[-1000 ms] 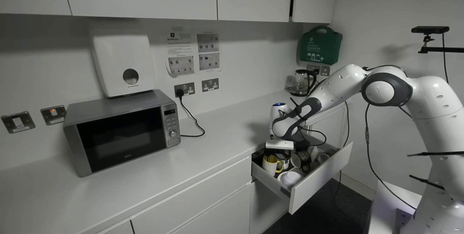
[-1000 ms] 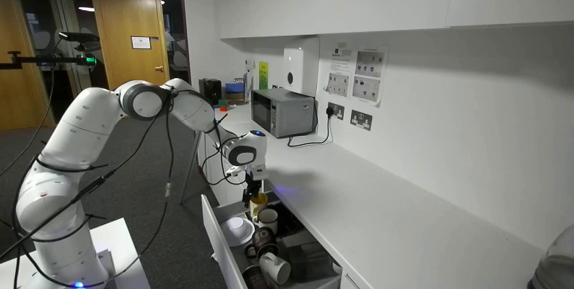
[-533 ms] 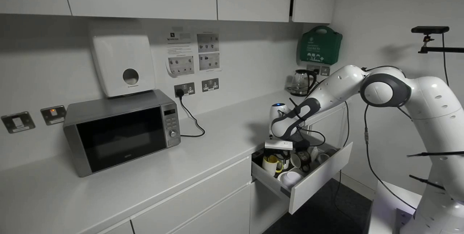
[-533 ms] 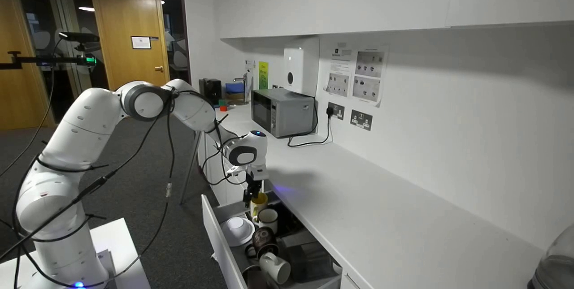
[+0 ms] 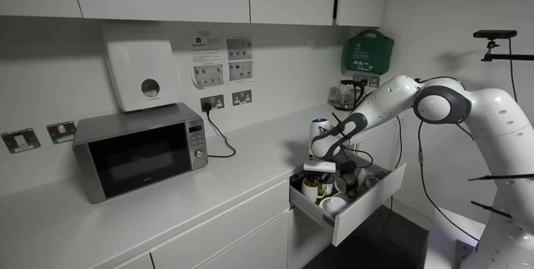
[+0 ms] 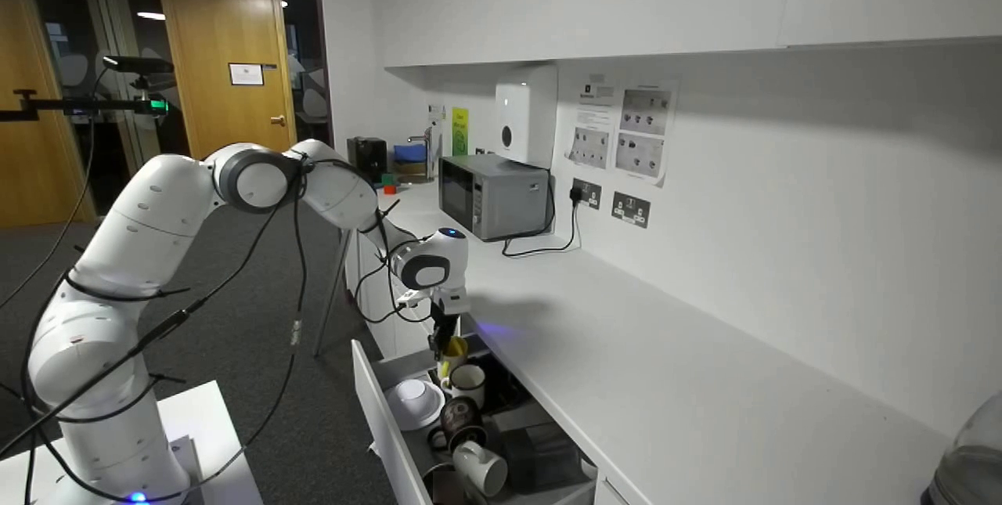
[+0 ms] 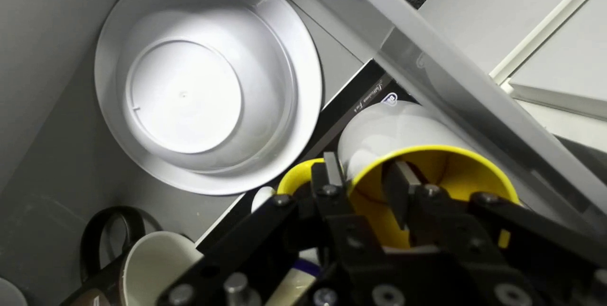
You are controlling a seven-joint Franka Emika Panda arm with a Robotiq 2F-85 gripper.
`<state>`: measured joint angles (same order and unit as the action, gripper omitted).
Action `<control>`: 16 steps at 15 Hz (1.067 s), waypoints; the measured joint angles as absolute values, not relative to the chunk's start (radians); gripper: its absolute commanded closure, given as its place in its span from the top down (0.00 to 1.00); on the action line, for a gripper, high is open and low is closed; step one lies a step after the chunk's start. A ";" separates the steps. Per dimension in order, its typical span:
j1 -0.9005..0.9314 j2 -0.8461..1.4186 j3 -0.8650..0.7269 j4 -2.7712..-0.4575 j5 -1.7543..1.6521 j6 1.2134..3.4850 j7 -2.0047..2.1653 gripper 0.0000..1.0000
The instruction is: Take four mugs out of the open drawer
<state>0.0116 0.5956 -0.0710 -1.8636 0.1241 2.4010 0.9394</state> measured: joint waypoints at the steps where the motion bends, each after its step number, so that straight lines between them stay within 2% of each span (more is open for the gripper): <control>1: 0.012 0.596 -0.071 -1.862 0.124 2.401 0.939 0.00; 3: 0.011 0.596 -0.076 -1.854 0.124 2.401 0.939 0.03; 5: 0.011 0.596 -0.079 -1.849 0.124 2.401 0.939 0.00; 16: 0.012 0.563 -0.093 -1.863 0.123 2.401 0.933 0.02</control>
